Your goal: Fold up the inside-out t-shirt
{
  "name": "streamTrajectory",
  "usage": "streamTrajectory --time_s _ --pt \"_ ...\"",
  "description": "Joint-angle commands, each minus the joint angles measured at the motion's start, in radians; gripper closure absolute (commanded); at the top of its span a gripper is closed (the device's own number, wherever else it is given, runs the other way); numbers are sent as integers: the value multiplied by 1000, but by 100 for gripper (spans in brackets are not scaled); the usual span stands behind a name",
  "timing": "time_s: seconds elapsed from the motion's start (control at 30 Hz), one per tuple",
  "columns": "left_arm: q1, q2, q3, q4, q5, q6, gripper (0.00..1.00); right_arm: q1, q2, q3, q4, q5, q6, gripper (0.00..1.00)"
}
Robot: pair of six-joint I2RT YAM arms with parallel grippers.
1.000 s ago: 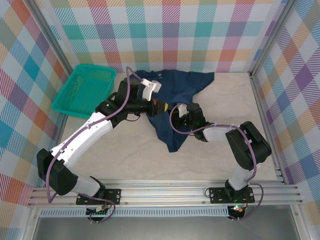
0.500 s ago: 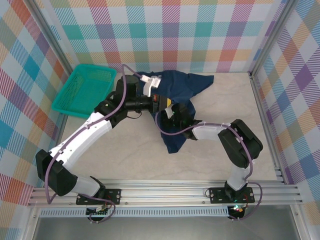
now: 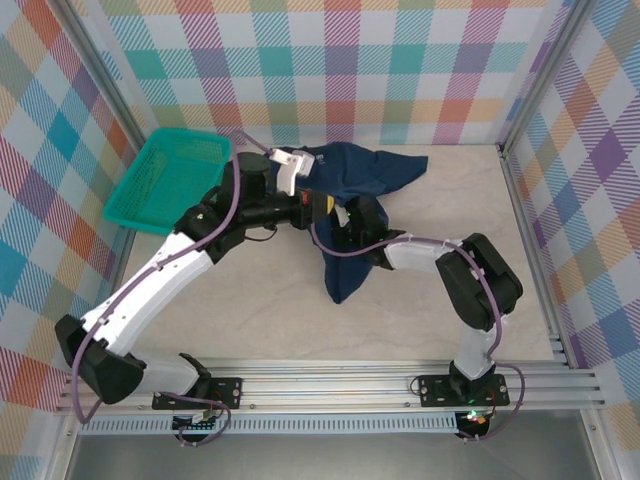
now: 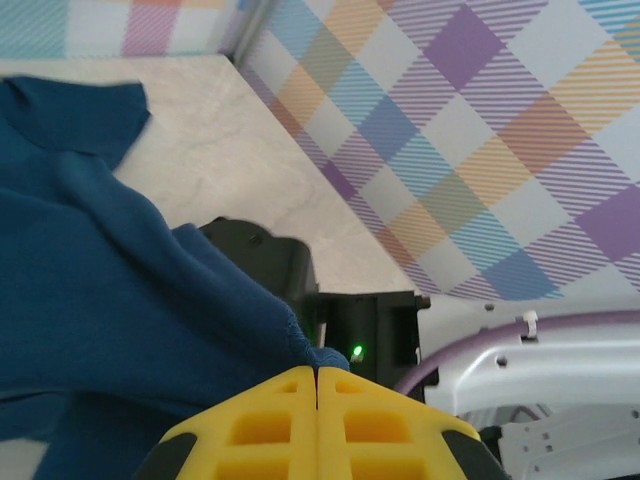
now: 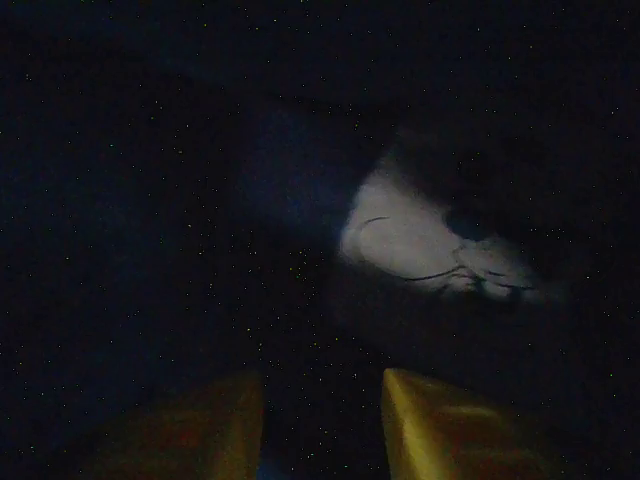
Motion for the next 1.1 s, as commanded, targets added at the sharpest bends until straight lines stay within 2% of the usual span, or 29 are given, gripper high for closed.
streamTrajectory --time_s 0.0,0.1,0.27,0.43,0.63,0.83,1.07 --pt "-7 -84 -5 -61 -143 80 100 -37 -66 -39 13 -103 29 61" --pt "-4 -111 -17 -72 -164 106 100 -56 -93 -57 10 -151 5 61" --pt "-4 -113 -18 -27 -70 98 100 -70 -93 -39 -3 -175 23 58" --pt "-6 -90 7 74 58 40 100 -36 -19 66 -106 -41 12 56" --pt "-11 -48 114 108 116 17 100 -2 90 204 -234 91 -26 51" --pt "-12 -37 169 113 109 22 100 0 194 343 -361 115 -55 46" --pt "-12 34 254 60 -8 66 100 56 225 378 -422 123 -155 37"
